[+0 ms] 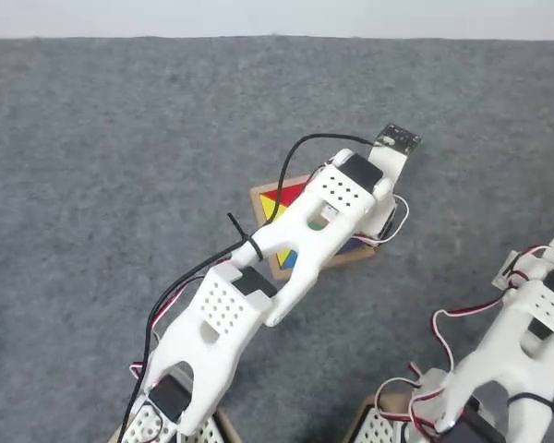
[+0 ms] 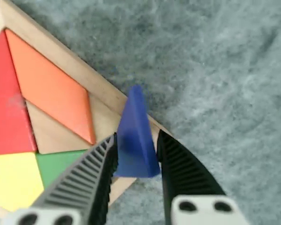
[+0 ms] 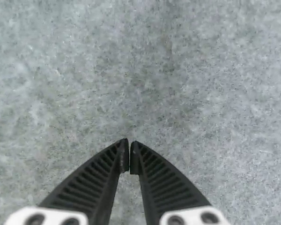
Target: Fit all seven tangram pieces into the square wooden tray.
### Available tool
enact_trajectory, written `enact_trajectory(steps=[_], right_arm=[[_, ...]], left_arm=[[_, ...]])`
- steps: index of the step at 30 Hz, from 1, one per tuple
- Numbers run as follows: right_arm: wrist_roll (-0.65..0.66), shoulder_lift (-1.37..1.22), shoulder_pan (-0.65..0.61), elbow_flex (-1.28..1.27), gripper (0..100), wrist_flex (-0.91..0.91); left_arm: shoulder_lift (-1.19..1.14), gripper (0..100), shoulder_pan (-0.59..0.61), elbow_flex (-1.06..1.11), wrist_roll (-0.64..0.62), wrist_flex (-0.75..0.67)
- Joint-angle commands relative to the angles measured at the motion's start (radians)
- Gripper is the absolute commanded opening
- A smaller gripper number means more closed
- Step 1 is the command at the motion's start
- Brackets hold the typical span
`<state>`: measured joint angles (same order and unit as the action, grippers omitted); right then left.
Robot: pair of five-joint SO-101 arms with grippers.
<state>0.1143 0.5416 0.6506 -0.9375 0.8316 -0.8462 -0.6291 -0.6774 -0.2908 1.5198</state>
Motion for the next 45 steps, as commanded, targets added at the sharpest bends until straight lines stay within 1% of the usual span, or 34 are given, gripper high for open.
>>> enact_trajectory(steps=[1, 4, 8, 11, 18, 22, 27, 37, 40, 45], right_arm=[[-0.006, 0.045, -0.008, 0.012, 1.7, -0.019], [-0.006, 0.045, -0.008, 0.012, 1.7, -0.019], [-0.006, 0.045, -0.01, 0.012, 1.7, -0.019], [-0.006, 0.045, -0.01, 0.012, 1.7, -0.019], [-0.006, 0.045, -0.01, 0.012, 1.7, -0.019], [-0.006, 0.045, -0.01, 0.012, 1.7, -0.019], [-0.006, 0.045, -0.01, 0.012, 1.7, -0.019], [-0.006, 0.047, -0.035, 0.012, 1.7, -0.019], [-0.006, 0.047, -0.035, 0.012, 1.7, -0.019], [-0.006, 0.047, -0.036, 0.012, 1.7, -0.019]], left_arm=[[0.018, 14, 0.046, -0.07, 0.0, 0.031], [0.015, 14, 0.086, -0.071, 0.04, 0.029], [0.017, 14, 0.129, -0.079, 0.061, 0.031], [0.023, 14, 0.133, -0.079, 0.087, 0.032], [0.025, 14, 0.138, -0.081, 0.094, 0.034], [0.025, 14, 0.13, -0.079, 0.14, 0.035], [0.014, 14, 0.129, -0.071, 0.164, 0.034], [0.012, 14, 0.083, -0.07, 0.376, 0.034], [0.012, 14, 0.08, -0.053, 0.456, 0.041], [0.012, 14, 0.081, -0.03, 0.552, 0.068]])
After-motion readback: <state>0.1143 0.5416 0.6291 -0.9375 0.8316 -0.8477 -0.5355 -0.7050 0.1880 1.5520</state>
